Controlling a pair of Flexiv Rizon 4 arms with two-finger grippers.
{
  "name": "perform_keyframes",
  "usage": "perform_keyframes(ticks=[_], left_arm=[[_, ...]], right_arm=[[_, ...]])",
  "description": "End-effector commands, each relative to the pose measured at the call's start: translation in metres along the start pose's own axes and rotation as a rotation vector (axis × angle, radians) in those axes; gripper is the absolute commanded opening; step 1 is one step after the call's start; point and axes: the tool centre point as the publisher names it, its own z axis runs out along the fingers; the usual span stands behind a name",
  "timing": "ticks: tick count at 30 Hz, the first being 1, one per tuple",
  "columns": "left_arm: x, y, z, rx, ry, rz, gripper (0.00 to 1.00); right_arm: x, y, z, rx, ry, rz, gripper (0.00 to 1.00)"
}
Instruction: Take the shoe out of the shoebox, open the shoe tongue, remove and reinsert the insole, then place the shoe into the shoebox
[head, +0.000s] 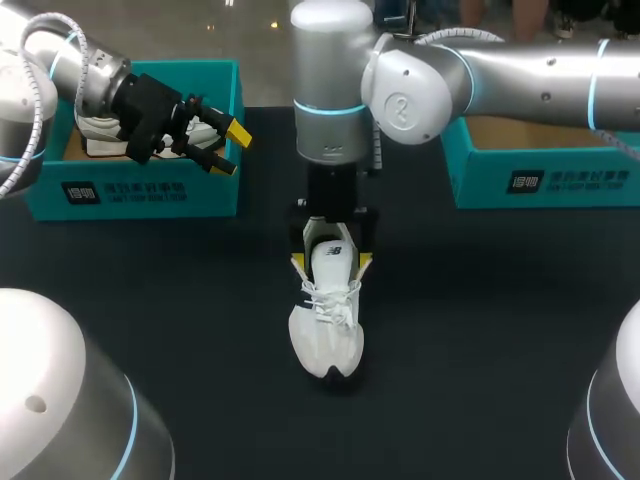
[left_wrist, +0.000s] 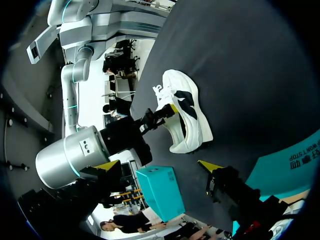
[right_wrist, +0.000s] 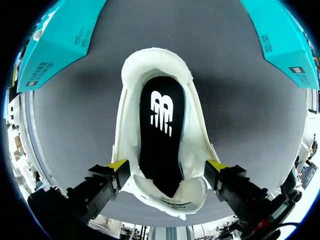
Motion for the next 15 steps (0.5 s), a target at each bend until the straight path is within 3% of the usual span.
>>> perform_keyframes(ticks=[1,15], left_arm=[[0.0,0.0,0.0,0.001,0.001,0.001,1.0],[0.0,0.0,0.0,0.001,0.001,0.001,1.0]], right_arm=[[0.002,-0.005,-0.006,-0.003,-0.01,0.001,1.0],[0.008,-0.044,-0.022,0.004,-0.022,0.043,1.0]])
